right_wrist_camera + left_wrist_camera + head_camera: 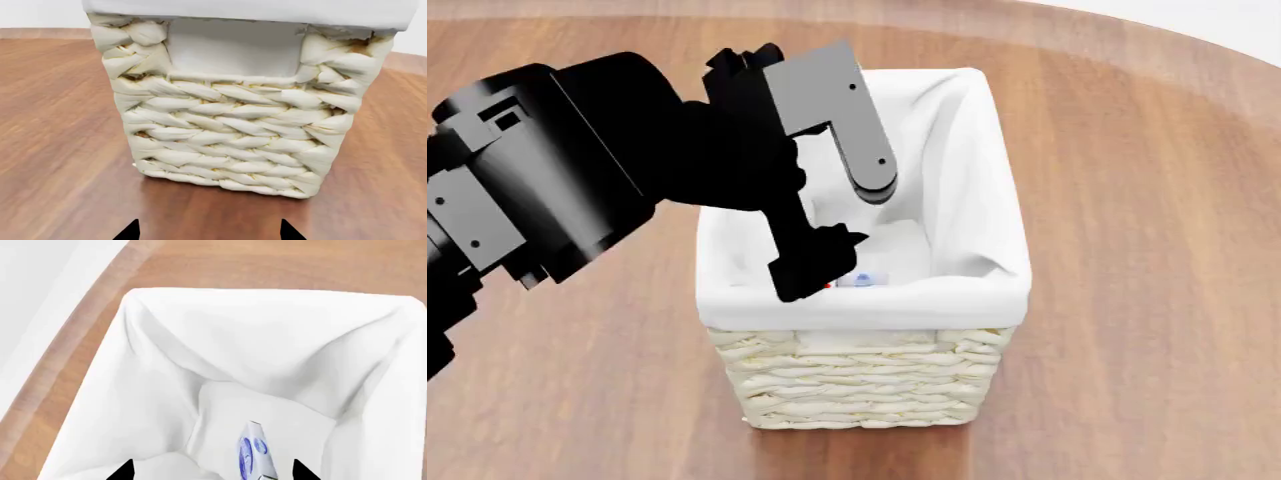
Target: Pick up the cream cheese box, and put it in the basket.
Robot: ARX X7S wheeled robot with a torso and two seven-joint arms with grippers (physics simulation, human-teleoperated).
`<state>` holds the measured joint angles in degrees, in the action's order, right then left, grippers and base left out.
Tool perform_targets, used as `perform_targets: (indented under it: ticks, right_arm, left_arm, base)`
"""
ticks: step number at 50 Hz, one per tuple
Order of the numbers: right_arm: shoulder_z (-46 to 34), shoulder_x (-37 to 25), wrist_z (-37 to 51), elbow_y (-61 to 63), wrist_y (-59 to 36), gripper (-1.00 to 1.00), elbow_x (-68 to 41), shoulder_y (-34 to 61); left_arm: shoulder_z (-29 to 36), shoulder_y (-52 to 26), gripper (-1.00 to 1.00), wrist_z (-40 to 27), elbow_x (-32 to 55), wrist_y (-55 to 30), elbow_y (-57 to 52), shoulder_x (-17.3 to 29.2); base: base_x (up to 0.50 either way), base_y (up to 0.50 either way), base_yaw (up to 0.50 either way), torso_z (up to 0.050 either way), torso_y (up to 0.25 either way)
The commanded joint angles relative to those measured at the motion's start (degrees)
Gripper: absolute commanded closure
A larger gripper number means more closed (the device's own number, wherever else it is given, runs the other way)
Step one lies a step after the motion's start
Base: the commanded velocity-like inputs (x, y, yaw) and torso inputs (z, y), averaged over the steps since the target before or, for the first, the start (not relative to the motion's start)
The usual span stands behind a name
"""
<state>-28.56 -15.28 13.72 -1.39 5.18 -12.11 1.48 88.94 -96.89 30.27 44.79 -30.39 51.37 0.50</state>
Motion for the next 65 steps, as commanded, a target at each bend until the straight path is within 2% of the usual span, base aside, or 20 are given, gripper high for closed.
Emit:
perform_targets:
  ticks: [1, 18, 24, 26, 28, 29, 30, 31, 33, 35, 36, 37, 38, 39, 42, 44, 46, 48, 53, 65]
  right_arm:
    - [0.08, 1.14, -1.36, -2.03, 0.97, -1.0, 0.86, 0.34]
    - [0.44, 0.97, -0.97, -2.88, 1.35, -1.0, 0.07, 1.02]
    - [0.37, 0.46, -0.51, -1.47, 0.66, -1.0, 0.09, 0.62]
    - [0.59, 0.56, -0.48, -2.13, 0.62, -1.0, -0.21, 0.98]
    - [0.59, 0.61, -0.12, -2.42, 0.79, -1.0, 0.19, 1.1]
    - [0.75, 0.61, 0.01, -2.52, 0.6, -1.0, 0.06, 1.28]
    - [0.79, 0.54, -0.06, -2.49, 0.62, -1.0, -0.06, 1.31]
    - [0.93, 0.67, 0.39, -3.05, 0.63, -1.0, 0.25, 1.55]
    - [1.08, 0.73, 0.1, -3.68, 0.75, -1.0, -0.23, 1.88]
    - [1.31, 0.76, 0.37, -3.91, 0.69, -1.0, -0.29, 2.16]
    - [1.69, 0.6, 0.81, -3.68, 0.28, -1.0, -0.35, 2.33]
    - [1.73, 0.79, 0.83, -4.55, 0.81, -1.0, -0.2, 2.6]
    - [1.69, 0.9, 0.71, -5.11, 1.21, -1.0, -0.18, 2.74]
    - [1.68, 1.01, 0.75, -5.69, 1.57, -1.0, -0.02, 2.91]
    - [1.6, 1.18, 0.53, -6.85, 2.29, -1.0, -0.01, 3.2]
    - [1.57, 1.3, 0.48, -7.64, 2.62, -1.0, 0.08, 3.51]
    - [1.67, 0.99, 0.64, -6.74, 2.11, -1.0, -0.17, 3.28]
    - [1.8, 0.69, 0.82, -5.81, 1.58, -1.0, -0.43, 3.08]
    - [1.37, 0.8, 0.8, -6.2, 1.71, -1.0, -0.23, 3.04]
    - [0.88, 0.7, 1.13, -5.97, 1.16, -1.0, -0.12, 3.17]
  left_arm:
    - [-1.13, 0.44, -1.0, 3.37, 8.49, 6.7, -2.02, -0.5]
    - [-1.79, -10.53, -1.0, 0.03, 12.23, 5.36, -4.0, -0.07]
    - [-6.87, -7.89, -1.0, -16.81, 17.8, 4.53, -33.49, 17.14]
    - [-8.96, -4.74, -1.0, -26.19, 17.98, 7.26, -44.3, 24.38]
    - [-10.02, -2.37, -1.0, -30.04, 17.53, 9.87, -49.66, 28.47]
    - [-11.51, 0.66, -1.0, -38.63, 15.63, 12.21, -54.38, 32.75]
    - [-12.69, 2.58, -1.0, -43.2, 18.08, 12.39, -56.34, 35.03]
    - [-12.36, 5.67, -1.0, -47.25, 15.19, 14.89, -59.98, 38.25]
    - [-11.93, 8.59, -1.0, -55.32, 14.69, 13.83, -62.64, 40.87]
    - [-12.08, 12.49, -1.0, -57.74, 14.8, 16.66, -65.5, 43.86]
    - [-12.05, 20.28, -1.0, -65.03, 11.81, 22.98, -68.8, 48.28]
    - [-12.07, 23.59, -1.0, -66.16, 12.58, 25.55, -68.49, 48.93]
    - [-11.8, 25.19, -1.0, -66.65, 12.51, 26.49, -67.84, 48.76]
    - [-10.89, 33.34, -1.0, -67.55, 9.36, 34.1, -63.23, 46.68]
    - [-8.26, 38.45, -1.0, -73.95, 0.8, 35.16, -56.8, 41.62]
    - [-8.96, 40.93, -1.0, -70.27, 2.98, 39.61, -54.79, 40.42]
    - [-9.92, 42.43, -1.0, -73.88, 1.88, 40.97, -53.63, 39.95]
    - [-10.72, 44.38, -1.0, -71.42, 3.2, 45.19, -54.2, 40.52]
    - [-10.16, 53.0, -1.0, -75.3, -0.71, 51.86, -49.68, 38.22]
    - [-10.83, 53.34, -1.0, -76.36, -1.66, 52.65, -50.25, 38.4]
  base:
    - [0.0, 0.0, 0.0, 0.0, 0.0]
    - [0.0, 0.0, 0.0, 0.0, 0.0]
    - [0.0, 0.0, 0.0, 0.0, 0.0]
    - [0.0, 0.0, 0.0, 0.0, 0.0]
    - [0.0, 0.0, 0.0, 0.0, 0.0]
    - [0.0, 0.0, 0.0, 0.0, 0.0]
    - [0.0, 0.0, 0.0, 0.0, 0.0]
    - [0.0, 0.0, 0.0, 0.0, 0.0]
    - [0.0, 0.0, 0.0, 0.0, 0.0]
    - [0.0, 0.0, 0.0, 0.0, 0.0]
    - [0.0, 0.0, 0.0, 0.0, 0.0]
    - [0.0, 0.0, 0.0, 0.0, 0.0]
    - [0.0, 0.0, 0.0, 0.0, 0.0]
    - [0.0, 0.0, 0.0, 0.0, 0.0]
    - [0.0, 0.0, 0.0, 0.0, 0.0]
    - [0.0, 0.0, 0.0, 0.0, 0.0]
    - [0.0, 0.0, 0.0, 0.0, 0.0]
    - [0.0, 0.0, 0.0, 0.0, 0.0]
    - [0.0, 0.0, 0.0, 0.0, 0.0]
    - [0.0, 0.0, 0.0, 0.0, 0.0]
